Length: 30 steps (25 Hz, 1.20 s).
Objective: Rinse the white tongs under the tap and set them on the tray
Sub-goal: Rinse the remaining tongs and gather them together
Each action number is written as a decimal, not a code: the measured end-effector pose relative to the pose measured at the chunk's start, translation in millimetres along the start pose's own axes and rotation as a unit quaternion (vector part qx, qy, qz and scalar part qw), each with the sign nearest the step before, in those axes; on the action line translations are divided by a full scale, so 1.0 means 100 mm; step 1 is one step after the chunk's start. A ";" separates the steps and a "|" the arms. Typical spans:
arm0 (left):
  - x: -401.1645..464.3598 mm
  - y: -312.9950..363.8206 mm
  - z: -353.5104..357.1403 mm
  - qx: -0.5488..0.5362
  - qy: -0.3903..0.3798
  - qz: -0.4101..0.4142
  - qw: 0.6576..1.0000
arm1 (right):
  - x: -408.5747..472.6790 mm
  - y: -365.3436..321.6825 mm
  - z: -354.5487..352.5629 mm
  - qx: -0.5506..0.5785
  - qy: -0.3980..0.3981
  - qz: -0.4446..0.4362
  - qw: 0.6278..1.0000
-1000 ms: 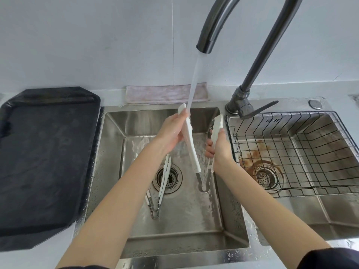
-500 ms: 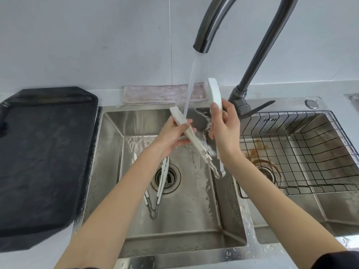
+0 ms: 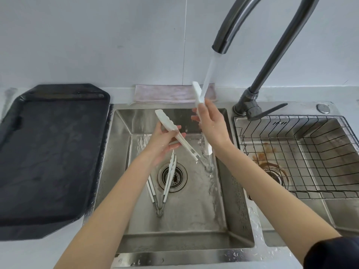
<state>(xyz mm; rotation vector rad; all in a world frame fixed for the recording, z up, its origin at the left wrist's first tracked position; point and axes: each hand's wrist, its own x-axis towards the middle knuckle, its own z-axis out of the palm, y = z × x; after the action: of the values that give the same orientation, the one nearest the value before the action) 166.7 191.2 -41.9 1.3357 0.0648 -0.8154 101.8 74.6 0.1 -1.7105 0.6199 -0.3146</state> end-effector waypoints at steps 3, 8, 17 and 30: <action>-0.06 -0.05 -0.18 0.046 0.029 0.015 0.998 | -0.01 0.13 0.04 0.000 -0.022 0.054 0.998; -0.20 -0.28 -0.49 0.088 0.085 -0.010 0.992 | -0.14 0.50 0.24 0.006 -0.083 0.183 0.979; -0.27 -0.91 -1.04 0.228 0.165 -0.126 0.951 | -0.42 1.21 0.71 -0.040 -0.178 0.360 0.915; -0.05 -1.37 -1.25 0.333 0.171 -0.194 0.907 | -0.32 1.73 1.07 -0.197 -0.194 0.396 0.876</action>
<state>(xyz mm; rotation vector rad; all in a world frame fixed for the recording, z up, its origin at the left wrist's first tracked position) 137.1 301.6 -188.0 2.1552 0.3642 -0.9704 91.2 158.1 -188.3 -1.6686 1.0614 0.7688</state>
